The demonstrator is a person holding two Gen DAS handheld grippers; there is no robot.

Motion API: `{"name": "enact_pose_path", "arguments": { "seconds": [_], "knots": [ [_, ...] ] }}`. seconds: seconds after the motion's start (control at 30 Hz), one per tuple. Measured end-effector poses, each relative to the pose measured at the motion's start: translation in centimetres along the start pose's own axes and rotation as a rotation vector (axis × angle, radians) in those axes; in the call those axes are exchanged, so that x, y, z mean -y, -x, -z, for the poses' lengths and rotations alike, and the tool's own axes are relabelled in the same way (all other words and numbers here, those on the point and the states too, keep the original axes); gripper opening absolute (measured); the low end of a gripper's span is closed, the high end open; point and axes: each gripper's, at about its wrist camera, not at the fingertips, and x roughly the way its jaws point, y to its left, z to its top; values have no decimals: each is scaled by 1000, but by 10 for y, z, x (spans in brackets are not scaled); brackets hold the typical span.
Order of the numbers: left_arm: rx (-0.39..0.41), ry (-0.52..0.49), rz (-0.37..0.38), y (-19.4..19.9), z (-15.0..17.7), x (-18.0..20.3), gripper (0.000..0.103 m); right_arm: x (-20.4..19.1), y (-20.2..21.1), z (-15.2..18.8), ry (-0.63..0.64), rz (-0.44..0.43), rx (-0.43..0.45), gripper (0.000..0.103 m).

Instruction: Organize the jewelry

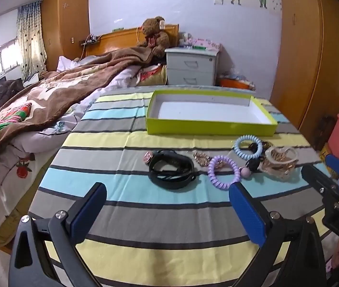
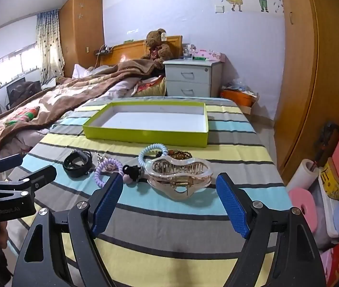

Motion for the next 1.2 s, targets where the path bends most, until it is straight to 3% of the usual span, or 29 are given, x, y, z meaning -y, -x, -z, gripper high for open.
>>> {"name": "enact_pose_path", "arguments": {
  "seconds": [0.23,0.57,0.7,1.2],
  "knots": [
    [4,3,10,0,-1,2,103,-1,-2,-1,-6,15,-18,80],
    [-36,10,-21,-4,2,2,101,5,-8,2,-53,2,-66,80],
    [-36,-3,-56,-6,3,3,101,5,-6,3,-52,-10,-45,80],
    [-45,36,-22,-4,4,-6,101,2,-4,2,-33,-41,-41,80]
  ]
}}
